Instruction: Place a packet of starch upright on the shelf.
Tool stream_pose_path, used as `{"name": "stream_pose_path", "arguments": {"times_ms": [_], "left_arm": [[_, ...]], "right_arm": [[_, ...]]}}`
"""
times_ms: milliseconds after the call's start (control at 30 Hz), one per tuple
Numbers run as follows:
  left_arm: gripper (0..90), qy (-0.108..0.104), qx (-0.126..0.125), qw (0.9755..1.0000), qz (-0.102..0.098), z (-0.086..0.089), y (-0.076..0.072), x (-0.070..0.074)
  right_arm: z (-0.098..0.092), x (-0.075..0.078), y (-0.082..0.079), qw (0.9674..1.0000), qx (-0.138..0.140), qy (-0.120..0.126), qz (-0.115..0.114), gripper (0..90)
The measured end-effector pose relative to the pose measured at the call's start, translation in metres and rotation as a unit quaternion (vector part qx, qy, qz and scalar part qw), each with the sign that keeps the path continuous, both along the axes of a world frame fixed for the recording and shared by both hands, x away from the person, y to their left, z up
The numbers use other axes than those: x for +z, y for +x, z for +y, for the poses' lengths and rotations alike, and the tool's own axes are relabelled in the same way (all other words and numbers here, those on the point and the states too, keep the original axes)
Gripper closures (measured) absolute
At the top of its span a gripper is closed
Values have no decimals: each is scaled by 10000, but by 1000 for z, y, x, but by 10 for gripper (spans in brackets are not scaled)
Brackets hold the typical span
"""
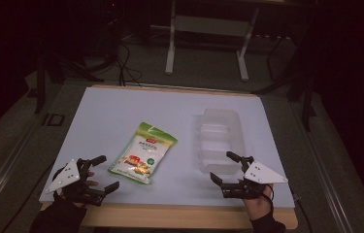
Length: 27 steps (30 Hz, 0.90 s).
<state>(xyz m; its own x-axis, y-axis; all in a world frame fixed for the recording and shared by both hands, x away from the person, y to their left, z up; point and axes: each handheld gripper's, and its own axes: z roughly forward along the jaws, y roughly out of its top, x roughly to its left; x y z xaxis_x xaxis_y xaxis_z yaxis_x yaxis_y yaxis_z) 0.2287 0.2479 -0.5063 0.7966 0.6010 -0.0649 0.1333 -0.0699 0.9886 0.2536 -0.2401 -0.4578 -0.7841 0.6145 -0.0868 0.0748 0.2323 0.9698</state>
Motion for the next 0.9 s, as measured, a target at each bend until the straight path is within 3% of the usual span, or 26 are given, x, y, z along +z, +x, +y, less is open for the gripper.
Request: {"name": "stream_pose_path", "arguments": {"times_ms": [33, 67, 133, 267, 333, 467, 500, 633, 700, 800, 900], "left_arm": [[16, -1, -7, 10000, -44, 0, 0, 0], [16, -8, -30, 10000, -49, 0, 0, 1], [16, -92, -167, 9998, -27, 0, -1, 1], [16, -120, -340, 9993, 94, -5, -1, 4], [16, 27, -437, 9990, 92, -9, -1, 7], [15, 9, -789, 9967, 184, -17, -1, 14], [15, -41, -809, 9966, 167, -18, -1, 16], [1, 93, -749, 9971, 82, -21, 3, 30], [1, 122, -818, 9965, 155, -22, 6, 36], [1, 268, -783, 9966, 57, -26, 13, 43], [1, 224, -840, 9962, 78, -30, 23, 48]], "right_arm": [[-1, 1, 0, 9998, -168, -55, -59, 126], [-5, 3, -1, 9996, -277, 58, -92, 122], [-6, 4, -2, 9994, -327, 111, -34, 119], [-6, 6, -2, 9995, -294, 75, 2, 115], [-5, 6, -3, 9996, -290, 65, -6, 114], [-3, 10, -7, 9997, -175, 108, -104, 114], [-2, 11, -8, 9998, -128, 76, -113, 114], [3, 15, -12, 9999, 58, 150, -53, 113], [4, 18, -15, 9998, 80, 162, -79, 113], [4, 20, -16, 9997, 96, 198, -115, 112], [6, 20, -15, 9998, 97, 99, -115, 113]]}}
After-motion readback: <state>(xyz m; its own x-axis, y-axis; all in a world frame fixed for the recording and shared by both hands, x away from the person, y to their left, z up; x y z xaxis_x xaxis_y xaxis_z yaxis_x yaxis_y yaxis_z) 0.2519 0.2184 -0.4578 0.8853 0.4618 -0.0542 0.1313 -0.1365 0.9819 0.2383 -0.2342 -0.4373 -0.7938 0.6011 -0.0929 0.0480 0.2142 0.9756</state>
